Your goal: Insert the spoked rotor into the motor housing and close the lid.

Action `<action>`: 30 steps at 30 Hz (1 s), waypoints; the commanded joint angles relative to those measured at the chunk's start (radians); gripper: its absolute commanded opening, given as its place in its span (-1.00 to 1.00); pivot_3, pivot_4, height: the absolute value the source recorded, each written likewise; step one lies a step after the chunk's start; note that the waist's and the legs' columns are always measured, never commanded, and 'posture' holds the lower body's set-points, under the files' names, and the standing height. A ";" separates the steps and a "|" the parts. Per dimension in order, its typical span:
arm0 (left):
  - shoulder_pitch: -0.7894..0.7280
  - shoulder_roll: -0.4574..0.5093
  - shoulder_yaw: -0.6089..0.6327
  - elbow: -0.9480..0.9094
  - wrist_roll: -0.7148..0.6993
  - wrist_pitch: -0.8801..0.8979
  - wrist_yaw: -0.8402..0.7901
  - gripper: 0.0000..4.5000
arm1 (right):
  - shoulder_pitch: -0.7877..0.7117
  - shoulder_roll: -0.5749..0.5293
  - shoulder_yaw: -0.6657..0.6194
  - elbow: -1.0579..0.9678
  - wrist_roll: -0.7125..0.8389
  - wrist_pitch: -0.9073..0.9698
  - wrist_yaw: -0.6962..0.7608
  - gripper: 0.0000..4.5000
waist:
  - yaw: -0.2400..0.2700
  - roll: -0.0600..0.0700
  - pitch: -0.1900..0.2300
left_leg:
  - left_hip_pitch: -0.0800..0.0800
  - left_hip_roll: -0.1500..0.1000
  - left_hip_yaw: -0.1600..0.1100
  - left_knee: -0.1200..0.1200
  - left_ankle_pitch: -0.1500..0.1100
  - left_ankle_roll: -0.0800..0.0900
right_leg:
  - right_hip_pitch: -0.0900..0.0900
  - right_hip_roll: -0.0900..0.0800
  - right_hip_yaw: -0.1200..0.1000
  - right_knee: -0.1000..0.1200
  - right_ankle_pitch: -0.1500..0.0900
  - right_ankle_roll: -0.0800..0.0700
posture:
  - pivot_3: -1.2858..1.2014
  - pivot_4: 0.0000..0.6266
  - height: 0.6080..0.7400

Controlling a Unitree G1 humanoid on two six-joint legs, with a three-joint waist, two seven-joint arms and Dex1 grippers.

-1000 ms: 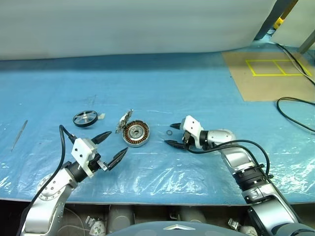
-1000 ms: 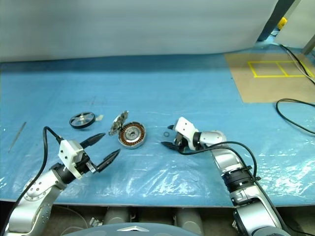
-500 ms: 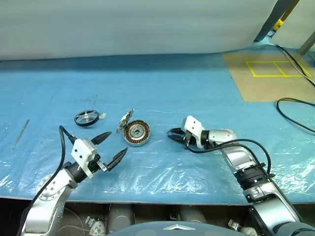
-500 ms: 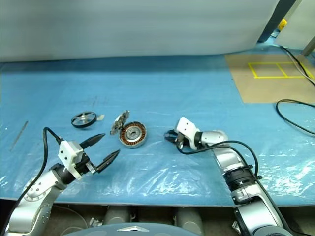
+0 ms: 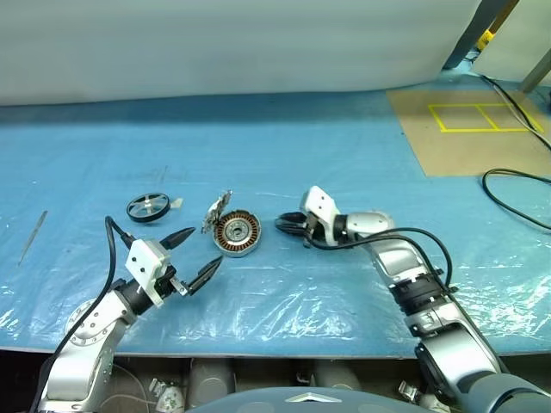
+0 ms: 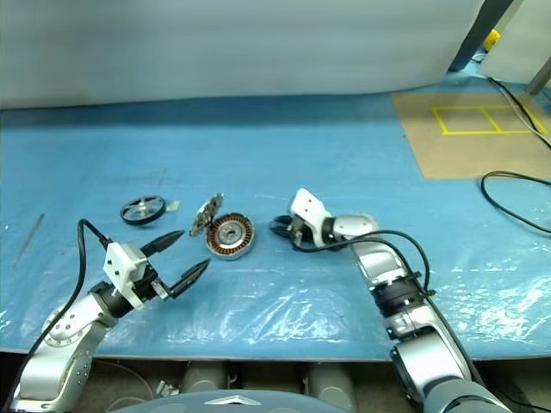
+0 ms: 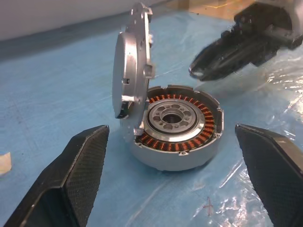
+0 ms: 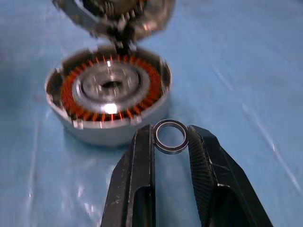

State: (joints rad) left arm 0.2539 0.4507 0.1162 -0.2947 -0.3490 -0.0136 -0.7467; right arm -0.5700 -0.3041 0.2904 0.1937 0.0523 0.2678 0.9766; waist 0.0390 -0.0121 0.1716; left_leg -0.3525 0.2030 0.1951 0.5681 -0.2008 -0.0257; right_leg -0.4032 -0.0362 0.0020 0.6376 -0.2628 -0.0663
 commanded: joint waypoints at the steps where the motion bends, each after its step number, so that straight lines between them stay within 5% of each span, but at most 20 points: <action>1: 0.011 -0.002 0.002 -0.006 0.004 -0.029 0.001 1.00 | -0.065 0.032 0.043 -0.043 0.004 0.041 0.013 -0.73 | 0.002 0.000 0.000 | 0.000 0.000 0.000 0.000 0.000 0.000 | 0.000 0.000 0.000 0.000 0.000 0.000 | 0.03 -0.52 1.00; 10: -0.003 -0.005 -0.011 -0.018 0.011 -0.022 0.016 1.00 | -0.148 0.092 0.154 0.029 -0.048 0.084 0.026 -0.73 | 0.004 0.000 0.000 | 0.000 0.000 0.000 0.000 0.002 -0.003 | 0.000 -0.001 -0.001 0.000 0.000 0.000 | 0.03 -0.52 1.00; 30: -0.005 -0.006 -0.044 -0.010 0.031 -0.028 0.030 1.00 | -0.151 0.111 0.182 0.128 -0.096 0.021 0.029 -0.73 | 0.003 0.000 0.000 | 0.000 0.000 0.000 0.000 0.002 -0.004 | 0.000 0.000 0.000 0.001 0.000 0.000 | 0.03 -0.52 1.00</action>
State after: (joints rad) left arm 0.2479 0.4392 0.0731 -0.2864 -0.3224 -0.0248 -0.7155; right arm -0.7278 -0.1982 0.4649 0.3453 -0.0417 0.2900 0.9985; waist 0.0422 -0.0125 0.1719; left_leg -0.3524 0.2033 0.1952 0.5681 -0.1987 -0.0294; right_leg -0.4030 -0.0366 0.0015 0.6382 -0.2628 -0.0664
